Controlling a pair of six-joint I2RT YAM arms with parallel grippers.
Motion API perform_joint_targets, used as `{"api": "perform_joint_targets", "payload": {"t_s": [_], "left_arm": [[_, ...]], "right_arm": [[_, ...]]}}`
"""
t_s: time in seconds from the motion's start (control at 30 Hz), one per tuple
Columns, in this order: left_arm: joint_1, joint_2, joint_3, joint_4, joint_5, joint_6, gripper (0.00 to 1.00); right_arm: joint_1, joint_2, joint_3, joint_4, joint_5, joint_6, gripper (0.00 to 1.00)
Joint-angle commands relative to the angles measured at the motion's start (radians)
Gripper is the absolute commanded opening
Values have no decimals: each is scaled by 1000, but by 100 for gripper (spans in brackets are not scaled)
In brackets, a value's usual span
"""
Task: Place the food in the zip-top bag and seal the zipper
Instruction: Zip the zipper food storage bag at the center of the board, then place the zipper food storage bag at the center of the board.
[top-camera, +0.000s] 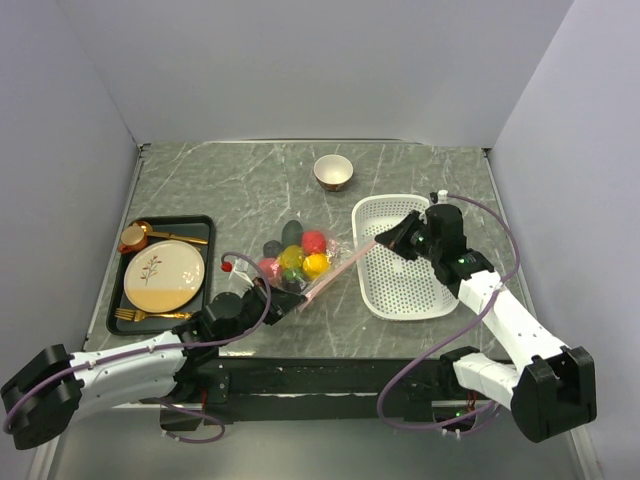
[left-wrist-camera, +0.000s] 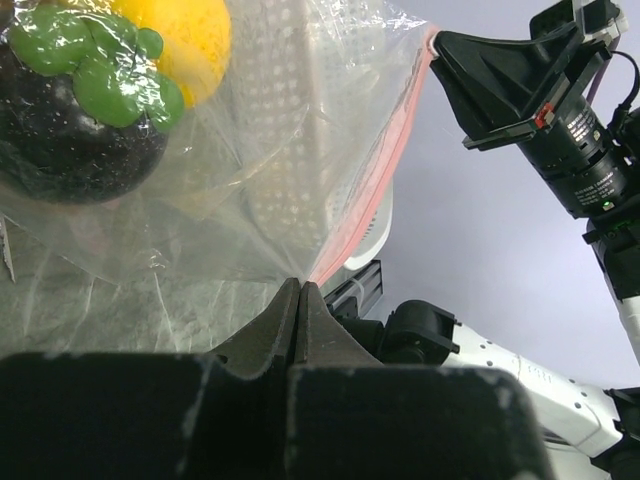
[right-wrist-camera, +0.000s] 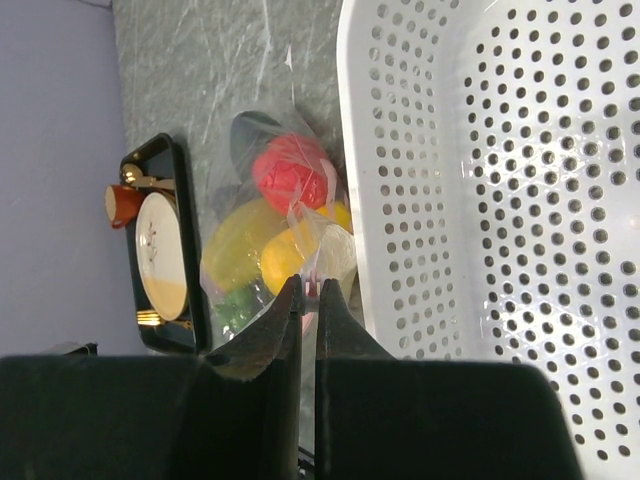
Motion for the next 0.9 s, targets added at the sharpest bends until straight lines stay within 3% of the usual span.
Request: {"api": "perform_joint_targets", "payload": {"t_s": [0.0,0.4,0.43,0.47,0.57,0.67,0.83,0.87], "left_arm": [[-3,-9,-26,-17,-17,-6,1],[-5,-35,-30,-25,-16,26,1],[-5,-28,-18,-17,-11,44,7],[-3,-23,-9,-22,-8,54,30],[-4,-11,35,-46,1,100,64],[-6,-32,83,-127,-22,150,81],[-6,-136,161,-302,-133,235,92],[-6,-150,169,-324,-144,244,95]], "right_arm": [[-40,-3,58,55,61,-30,6],[-45,25,40,101,0,-22,6],[-45,28,37,107,-12,-25,7],[-45,30,34,113,-23,-24,9],[-45,40,26,127,-63,-32,13],[-45,62,34,101,-56,-56,14],[-43,105,83,61,-42,-108,19],[-45,115,95,54,-40,-126,26]]}}
